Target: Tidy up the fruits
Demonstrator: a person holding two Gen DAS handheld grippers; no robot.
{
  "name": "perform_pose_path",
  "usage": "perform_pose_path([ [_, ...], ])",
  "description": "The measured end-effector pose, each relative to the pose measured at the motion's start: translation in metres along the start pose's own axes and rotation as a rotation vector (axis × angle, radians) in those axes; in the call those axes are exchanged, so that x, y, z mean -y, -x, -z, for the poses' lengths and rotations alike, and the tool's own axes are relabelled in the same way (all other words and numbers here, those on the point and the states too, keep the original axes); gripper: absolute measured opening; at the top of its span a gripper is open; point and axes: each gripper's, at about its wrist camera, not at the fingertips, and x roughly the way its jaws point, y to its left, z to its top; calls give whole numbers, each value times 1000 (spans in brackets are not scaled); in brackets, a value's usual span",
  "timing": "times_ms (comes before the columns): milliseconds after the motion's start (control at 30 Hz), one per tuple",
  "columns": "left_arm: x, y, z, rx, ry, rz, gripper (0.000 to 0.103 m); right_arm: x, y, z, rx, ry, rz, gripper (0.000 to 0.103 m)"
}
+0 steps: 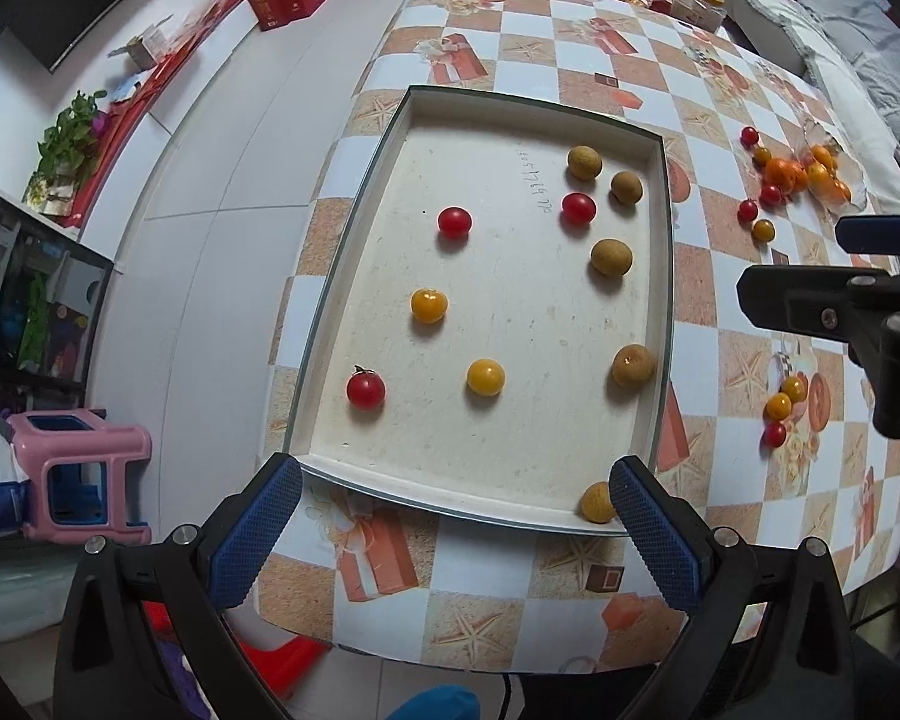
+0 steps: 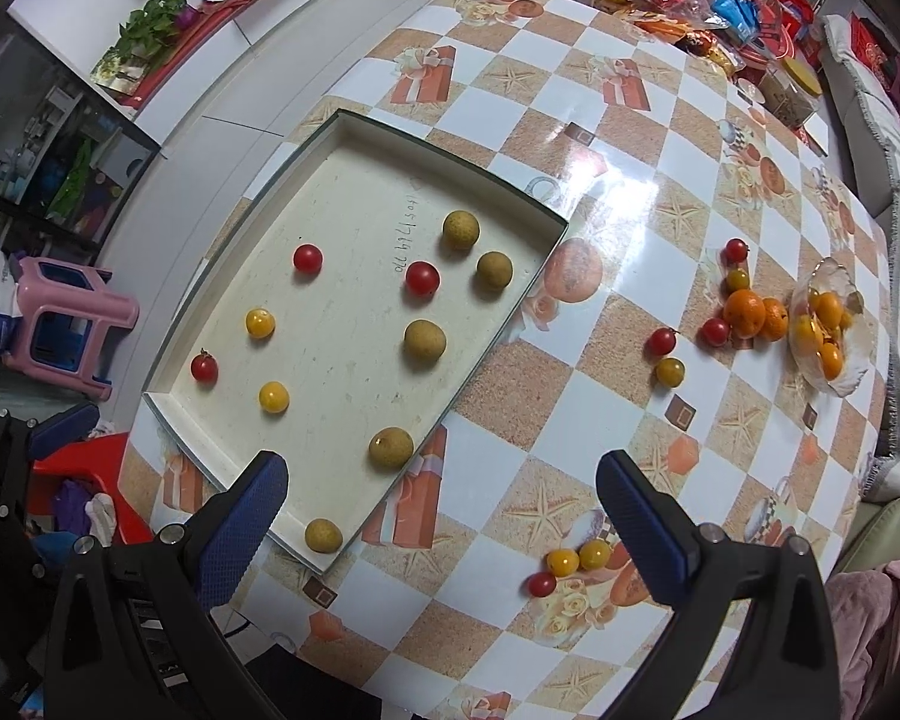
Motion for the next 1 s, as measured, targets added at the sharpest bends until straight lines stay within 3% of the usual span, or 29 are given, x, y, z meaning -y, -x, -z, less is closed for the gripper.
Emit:
perform_pose_path([
  [1000,4,5,-1,22,-71,14,103,-1,5,5,-11,-14,37,103],
])
